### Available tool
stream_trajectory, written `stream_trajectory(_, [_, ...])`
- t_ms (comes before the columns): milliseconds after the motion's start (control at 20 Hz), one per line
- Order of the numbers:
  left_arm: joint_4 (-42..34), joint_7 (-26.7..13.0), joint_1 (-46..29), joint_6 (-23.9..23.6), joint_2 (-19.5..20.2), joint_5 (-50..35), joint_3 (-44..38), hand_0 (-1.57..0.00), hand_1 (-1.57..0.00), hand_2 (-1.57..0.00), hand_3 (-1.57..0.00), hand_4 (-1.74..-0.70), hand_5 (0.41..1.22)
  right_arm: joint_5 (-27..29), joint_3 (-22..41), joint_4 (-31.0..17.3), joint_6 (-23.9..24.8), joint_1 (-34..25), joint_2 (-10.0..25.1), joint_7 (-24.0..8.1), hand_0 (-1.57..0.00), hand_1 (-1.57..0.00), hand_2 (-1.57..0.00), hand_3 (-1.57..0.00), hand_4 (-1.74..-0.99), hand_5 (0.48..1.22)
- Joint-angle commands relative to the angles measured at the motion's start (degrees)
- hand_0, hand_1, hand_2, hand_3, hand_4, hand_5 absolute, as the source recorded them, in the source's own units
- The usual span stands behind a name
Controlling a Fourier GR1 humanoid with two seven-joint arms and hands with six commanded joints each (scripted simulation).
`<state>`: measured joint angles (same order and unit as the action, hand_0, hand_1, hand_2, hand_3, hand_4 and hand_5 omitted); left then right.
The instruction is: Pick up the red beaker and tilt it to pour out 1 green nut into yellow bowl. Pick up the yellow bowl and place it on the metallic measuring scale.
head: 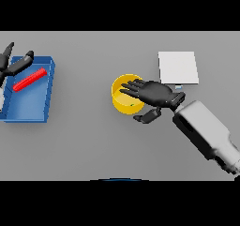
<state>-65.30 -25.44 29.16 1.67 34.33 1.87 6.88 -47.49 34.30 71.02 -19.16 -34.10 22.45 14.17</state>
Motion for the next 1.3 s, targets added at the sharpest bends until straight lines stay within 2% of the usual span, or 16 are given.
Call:
stream_trajectory(0, [0.0, 0.3, -0.2, 0.2, 0.4, 0.0, -0.1, 0.00, 0.00, 0.00, 0.00, -0.81, 0.696, -0.2, 0.8, -0.5, -1.1, -0.8, -0.2, 0.7, 0.00, 0.00, 0.00, 0.00, -1.161, 0.658])
stream_trajectory(200, [0.1, 0.8, -0.1, 0.2, 0.6, 0.4, 0.0, 0.00, 0.00, 0.00, 0.00, -0.80, 0.702, -1.7, 3.2, -4.3, -4.2, -4.5, -1.7, -0.6, 0.00, 0.00, 0.00, 0.00, -1.168, 0.673])
stream_trajectory(350, [0.0, 1.0, -0.3, 0.5, 0.5, 0.3, 0.1, 0.00, 0.00, 0.00, 0.00, -0.80, 0.703, -2.9, 4.7, -8.7, -4.6, -6.3, -2.8, -0.1, 0.00, 0.00, 0.00, 0.00, -1.181, 0.674])
stream_trajectory(500, [-0.6, 0.2, -0.6, 0.2, 1.1, 0.8, 0.2, 0.00, 0.00, 0.00, 0.00, -0.79, 0.708, -3.1, 5.1, -10.4, -5.1, -7.2, -3.1, 0.2, 0.00, 0.00, 0.00, -0.01, -1.188, 0.693])
stream_trajectory(600, [0.4, 0.4, -0.3, 0.4, 0.8, 1.0, 0.4, 0.00, 0.00, 0.00, 0.00, -0.79, 0.713, -3.2, 5.1, -11.9, -4.5, -7.5, -4.1, -0.3, 0.00, 0.00, -0.01, -0.04, -1.209, 0.732])
stream_trajectory(700, [0.5, 0.6, 0.1, 0.7, 1.0, 0.7, 0.1, 0.00, 0.00, 0.00, 0.00, -0.79, 0.712, -2.8, 4.9, -11.1, -5.3, -7.6, -3.9, -0.3, -0.05, -0.06, -0.09, -0.13, -1.261, 0.809])
stream_trajectory(750, [0.0, 1.1, -0.5, 0.9, 0.9, 0.5, 0.3, 0.00, 0.00, 0.00, 0.00, -0.79, 0.711, -2.9, 5.2, -11.4, -4.9, -7.5, -4.1, 0.6, -0.19, -0.18, -0.19, -0.21, -1.309, 0.891])
stream_trajectory(800, [0.7, 1.3, -0.4, 0.7, 0.9, 1.0, 0.4, 0.00, 0.00, 0.00, 0.00, -0.79, 0.710, -3.0, 5.1, -11.9, -4.4, -7.7, -4.1, 1.3, -0.45, -0.41, -0.35, -0.32, -1.363, 0.957])
stream_trajectory(850, [1.1, 1.6, -0.2, 1.0, 1.1, 1.0, 0.3, 0.00, 0.00, 0.00, 0.00, -0.79, 0.710, -3.0, 5.2, -11.8, -4.5, -7.7, -3.9, 1.4, -0.68, -0.64, -0.59, -0.57, -1.435, 1.010])
stream_trajectory(950, [1.7, 1.8, 0.3, 1.0, 1.1, 0.7, 0.0, 0.00, 0.00, 0.00, 0.00, -0.79, 0.707, -2.6, 5.2, -11.3, -4.7, -7.7, -4.0, 1.3, -1.00, -0.97, -0.95, -0.79, -1.540, 1.086])
stream_trajectory(1000, [1.8, 1.6, 0.6, 1.2, 0.9, 0.7, 0.0, 0.00, 0.00, 0.00, 0.00, -0.79, 0.707, -2.7, 5.6, -11.7, -4.5, -8.0, -4.0, 1.7, -1.11, -1.09, -1.07, -0.88, -1.578, 1.113])
stream_trajectory(1100, [1.1, 1.7, 0.3, 0.7, 0.7, 1.1, 0.5, 0.00, 0.00, 0.00, 0.00, -0.78, 0.712, -2.2, 5.5, -10.9, -6.4, -8.2, -3.4, 1.2, -1.28, -1.27, -1.19, -1.03, -1.637, 1.152])
stream_trajectory(1250, [0.7, 1.3, 0.4, 0.7, 0.9, 1.4, 0.7, 0.00, 0.00, 0.00, 0.00, -0.78, 0.710, -1.0, 5.5, -9.9, -8.2, -8.1, -2.9, 0.2, -1.42, -1.41, -1.32, -1.13, -1.688, 1.186])
